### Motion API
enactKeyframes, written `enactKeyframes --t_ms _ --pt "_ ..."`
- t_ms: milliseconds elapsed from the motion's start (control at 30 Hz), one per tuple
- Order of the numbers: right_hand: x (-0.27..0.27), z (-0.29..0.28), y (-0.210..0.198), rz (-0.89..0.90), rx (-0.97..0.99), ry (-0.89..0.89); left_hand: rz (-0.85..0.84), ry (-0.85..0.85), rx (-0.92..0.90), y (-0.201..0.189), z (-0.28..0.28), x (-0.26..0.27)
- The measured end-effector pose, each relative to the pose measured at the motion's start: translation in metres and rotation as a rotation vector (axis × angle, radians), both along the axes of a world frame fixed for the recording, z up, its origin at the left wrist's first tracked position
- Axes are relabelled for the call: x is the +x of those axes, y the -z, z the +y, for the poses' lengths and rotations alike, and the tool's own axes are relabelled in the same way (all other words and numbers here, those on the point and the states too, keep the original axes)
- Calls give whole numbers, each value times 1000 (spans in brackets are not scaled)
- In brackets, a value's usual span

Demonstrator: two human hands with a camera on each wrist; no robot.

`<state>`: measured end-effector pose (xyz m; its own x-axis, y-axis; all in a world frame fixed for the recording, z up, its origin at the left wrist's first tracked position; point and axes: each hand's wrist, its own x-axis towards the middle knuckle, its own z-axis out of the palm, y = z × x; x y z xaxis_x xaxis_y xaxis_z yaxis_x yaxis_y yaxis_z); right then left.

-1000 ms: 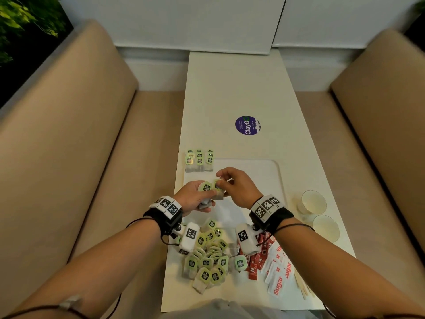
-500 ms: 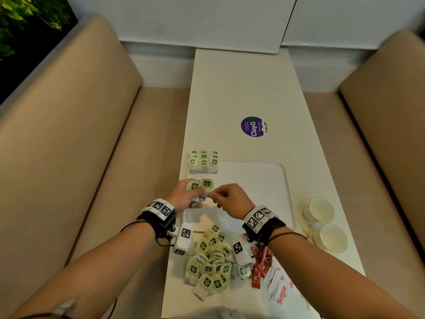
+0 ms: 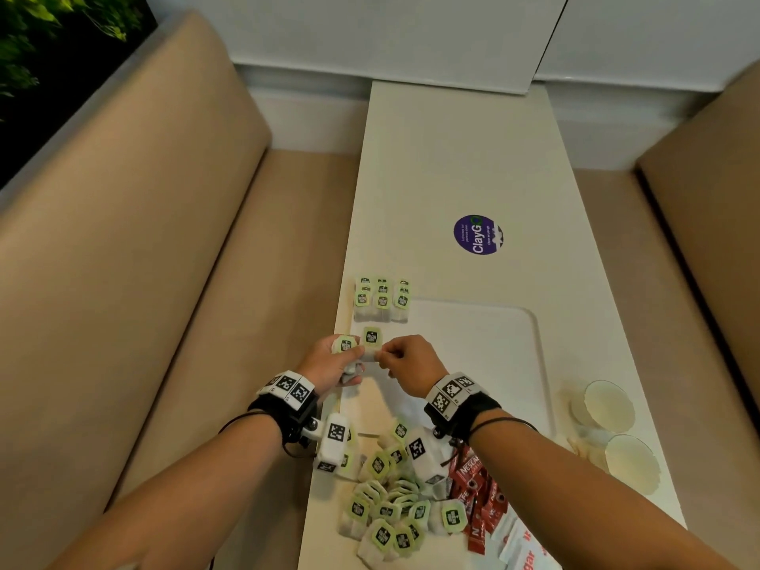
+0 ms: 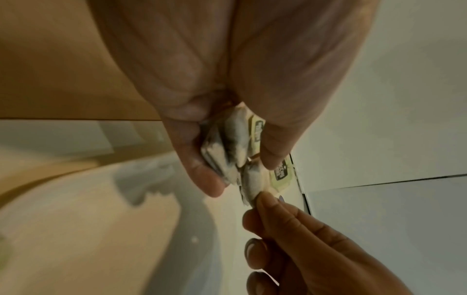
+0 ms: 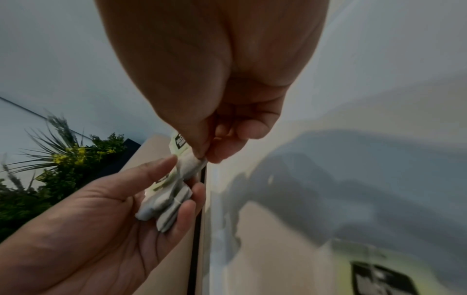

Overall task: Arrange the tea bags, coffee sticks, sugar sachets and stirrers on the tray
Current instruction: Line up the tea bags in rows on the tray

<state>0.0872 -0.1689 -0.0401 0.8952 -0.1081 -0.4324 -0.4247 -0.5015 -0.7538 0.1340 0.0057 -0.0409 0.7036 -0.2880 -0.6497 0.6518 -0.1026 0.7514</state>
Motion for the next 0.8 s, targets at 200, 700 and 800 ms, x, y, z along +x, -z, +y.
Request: enactKeyframes --t_ms 200,700,800 --pt "29 2 6 17 -47 75 38 -81 -11 9 8 19" --pt "73 10 14 130 -105 103 85 -127 -54 15 11 48" --pt "77 11 19 142 -132 103 77 -116 -36 20 12 50"
